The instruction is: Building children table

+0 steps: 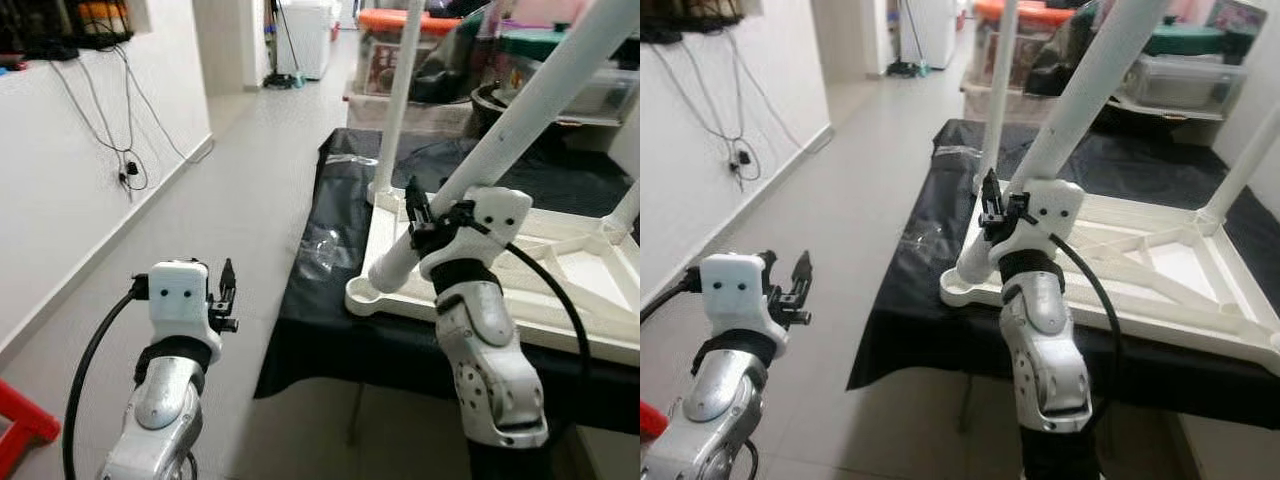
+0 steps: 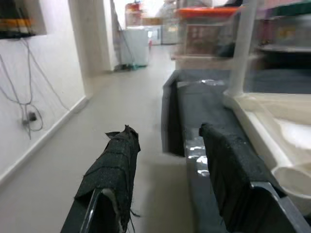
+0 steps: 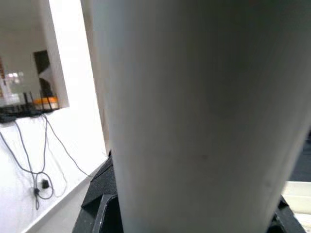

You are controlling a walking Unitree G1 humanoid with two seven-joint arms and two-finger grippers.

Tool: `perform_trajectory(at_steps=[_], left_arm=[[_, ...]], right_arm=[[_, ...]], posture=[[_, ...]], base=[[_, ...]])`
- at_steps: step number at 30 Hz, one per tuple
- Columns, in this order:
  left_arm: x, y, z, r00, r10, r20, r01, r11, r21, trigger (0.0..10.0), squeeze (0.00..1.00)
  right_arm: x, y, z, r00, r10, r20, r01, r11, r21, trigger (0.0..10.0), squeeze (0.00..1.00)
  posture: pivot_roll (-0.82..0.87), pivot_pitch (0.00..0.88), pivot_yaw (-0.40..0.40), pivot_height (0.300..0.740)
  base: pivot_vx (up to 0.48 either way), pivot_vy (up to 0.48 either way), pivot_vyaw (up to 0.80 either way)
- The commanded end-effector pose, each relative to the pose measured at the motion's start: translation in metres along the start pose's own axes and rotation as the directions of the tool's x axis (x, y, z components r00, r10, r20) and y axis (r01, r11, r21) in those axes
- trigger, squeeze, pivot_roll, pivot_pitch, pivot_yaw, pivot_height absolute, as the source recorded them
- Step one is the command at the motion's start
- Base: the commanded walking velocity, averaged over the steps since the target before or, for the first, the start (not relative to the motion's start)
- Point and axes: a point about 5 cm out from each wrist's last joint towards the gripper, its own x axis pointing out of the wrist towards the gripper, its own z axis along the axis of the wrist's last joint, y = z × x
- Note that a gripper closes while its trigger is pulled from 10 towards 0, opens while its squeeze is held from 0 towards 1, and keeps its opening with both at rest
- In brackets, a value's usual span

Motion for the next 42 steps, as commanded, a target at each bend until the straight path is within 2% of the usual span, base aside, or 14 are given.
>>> perform_trajectory(at_steps=[1, 16, 20, 29, 38, 42], left_arm=[[-0.002, 0.011, -0.001, 0.998, 0.055, -0.008, -0.054, 0.998, 0.021, 10.0, 0.00], [-0.002, 0.012, 0.000, 0.998, 0.062, -0.008, -0.062, 0.998, 0.011, 10.0, 0.00], [-0.004, 0.005, 0.000, 0.999, 0.030, -0.013, -0.030, 0.999, -0.020, 10.0, 0.00], [-0.007, -0.002, 0.003, 1.000, 0.015, -0.011, -0.015, 0.999, -0.034, 10.0, 0.00], [-0.006, 0.003, 0.006, 0.999, 0.037, 0.005, -0.037, 0.999, 0.000, 10.0, 0.00], [-0.005, 0.003, 0.006, 0.999, 0.032, 0.001, -0.032, 0.999, 0.007, 10.0, 0.00]], right_arm=[[0.003, 0.019, 0.006, 0.997, 0.070, 0.034, -0.071, 0.996, 0.048, 10.0, 0.00], [0.014, 0.016, 0.010, 0.996, 0.079, 0.050, -0.082, 0.995, 0.051, 10.0, 0.00], [0.021, 0.013, 0.009, 0.995, 0.091, 0.048, -0.093, 0.995, 0.038, 10.0, 0.00], [0.034, 0.012, 0.002, 0.989, 0.144, 0.016, -0.145, 0.989, 0.031, 10.0, 0.00], [0.028, 0.020, 0.002, 0.986, 0.167, 0.031, -0.168, 0.985, 0.039, 10.0, 0.00], [0.018, 0.030, -0.005, 0.983, 0.183, 0.009, -0.183, 0.980, 0.073, 10.0, 0.00]], posture=[[0.06, 0.000, -0.044, 0.740], [0.06, 0.004, -0.050, 0.740], [0.07, 0.014, -0.055, 0.740], [0.07, 0.048, -0.060, 0.740], [0.08, 0.058, -0.061, 0.740], [0.07, 0.054, -0.056, 0.740]], base=[[0.000, 0.000, 0.00], [0.000, 0.000, 0.00], [0.000, 0.000, 0.00], [0.000, 0.000, 0.00], [0.080, 0.000, 0.00], [0.252, 0.000, 0.00]])
